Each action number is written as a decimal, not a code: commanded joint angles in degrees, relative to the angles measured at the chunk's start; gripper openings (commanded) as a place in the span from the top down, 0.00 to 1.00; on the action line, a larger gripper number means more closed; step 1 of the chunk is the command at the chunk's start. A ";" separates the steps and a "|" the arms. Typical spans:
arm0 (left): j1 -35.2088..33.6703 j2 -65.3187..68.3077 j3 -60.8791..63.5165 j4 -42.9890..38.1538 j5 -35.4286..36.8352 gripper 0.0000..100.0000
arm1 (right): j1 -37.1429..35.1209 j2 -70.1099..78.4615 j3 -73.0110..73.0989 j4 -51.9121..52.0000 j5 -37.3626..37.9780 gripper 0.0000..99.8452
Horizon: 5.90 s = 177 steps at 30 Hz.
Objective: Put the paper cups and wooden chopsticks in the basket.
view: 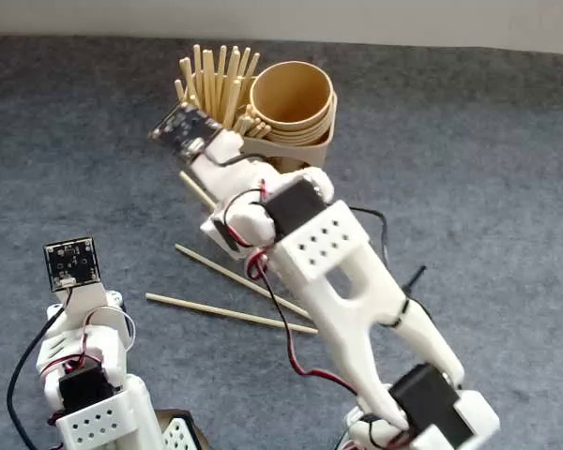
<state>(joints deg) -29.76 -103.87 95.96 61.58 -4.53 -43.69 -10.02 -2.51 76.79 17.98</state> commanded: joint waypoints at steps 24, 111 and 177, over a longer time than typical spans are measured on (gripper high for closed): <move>-0.57 -0.04 1.19 0.00 -0.26 0.98 | 4.26 -11.38 -0.40 -58.24 -5.10 0.99; -0.57 -0.04 1.19 0.00 -0.26 0.98 | -4.53 30.11 7.96 -29.14 -5.10 0.85; -0.57 -0.04 1.19 0.00 -0.26 0.98 | -3.30 -40.84 27.65 -33.19 4.22 1.00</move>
<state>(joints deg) -29.76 -103.87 95.96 61.58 -4.53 -47.56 -46.86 26.24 51.82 21.41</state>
